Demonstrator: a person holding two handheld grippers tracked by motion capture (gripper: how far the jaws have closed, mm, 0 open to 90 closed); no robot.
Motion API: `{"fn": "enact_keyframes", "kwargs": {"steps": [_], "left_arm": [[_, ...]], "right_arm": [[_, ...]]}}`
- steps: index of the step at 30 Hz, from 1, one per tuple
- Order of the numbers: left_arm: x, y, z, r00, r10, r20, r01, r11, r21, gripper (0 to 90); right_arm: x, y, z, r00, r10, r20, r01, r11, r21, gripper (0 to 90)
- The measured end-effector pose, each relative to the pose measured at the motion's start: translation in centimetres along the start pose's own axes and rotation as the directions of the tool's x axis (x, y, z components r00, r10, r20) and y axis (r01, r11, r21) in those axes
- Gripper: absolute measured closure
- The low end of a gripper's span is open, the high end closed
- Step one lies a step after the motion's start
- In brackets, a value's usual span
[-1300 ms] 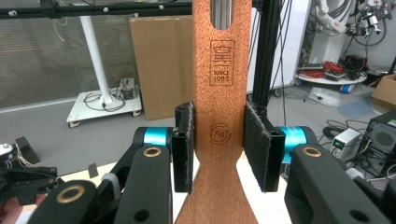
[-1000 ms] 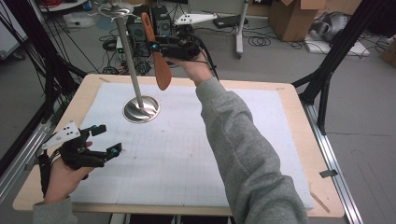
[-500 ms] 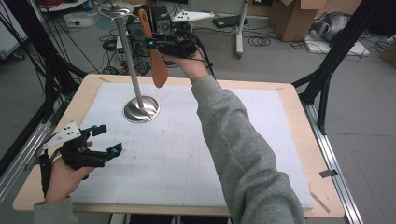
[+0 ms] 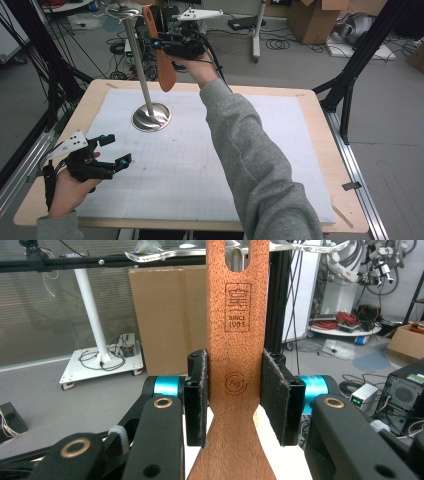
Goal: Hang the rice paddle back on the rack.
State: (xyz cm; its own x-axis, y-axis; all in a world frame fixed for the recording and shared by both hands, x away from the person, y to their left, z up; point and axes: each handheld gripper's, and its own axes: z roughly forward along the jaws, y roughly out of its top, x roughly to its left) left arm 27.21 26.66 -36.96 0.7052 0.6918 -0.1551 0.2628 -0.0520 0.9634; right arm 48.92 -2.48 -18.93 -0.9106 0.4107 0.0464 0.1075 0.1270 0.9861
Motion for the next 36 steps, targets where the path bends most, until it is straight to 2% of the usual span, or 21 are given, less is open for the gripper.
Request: {"fn": "enact_keyframes", "kwargs": {"steps": [19,36], "left_arm": [[0.0,-0.2,0.3,1.0,0.0,0.003,0.0,0.9999,0.014,1.8],[0.0,-0.1,0.2,0.9999,-0.011,0.002,0.011,0.9999,0.01,1.8]], "right_arm": [[-0.1,-0.7,0.9,0.9999,0.013,-0.002,-0.013,1.0,0.024,65.4],[-0.1,-1.1,1.3,0.9994,0.033,-0.011,-0.033,0.999,-0.004,62.6]]}}
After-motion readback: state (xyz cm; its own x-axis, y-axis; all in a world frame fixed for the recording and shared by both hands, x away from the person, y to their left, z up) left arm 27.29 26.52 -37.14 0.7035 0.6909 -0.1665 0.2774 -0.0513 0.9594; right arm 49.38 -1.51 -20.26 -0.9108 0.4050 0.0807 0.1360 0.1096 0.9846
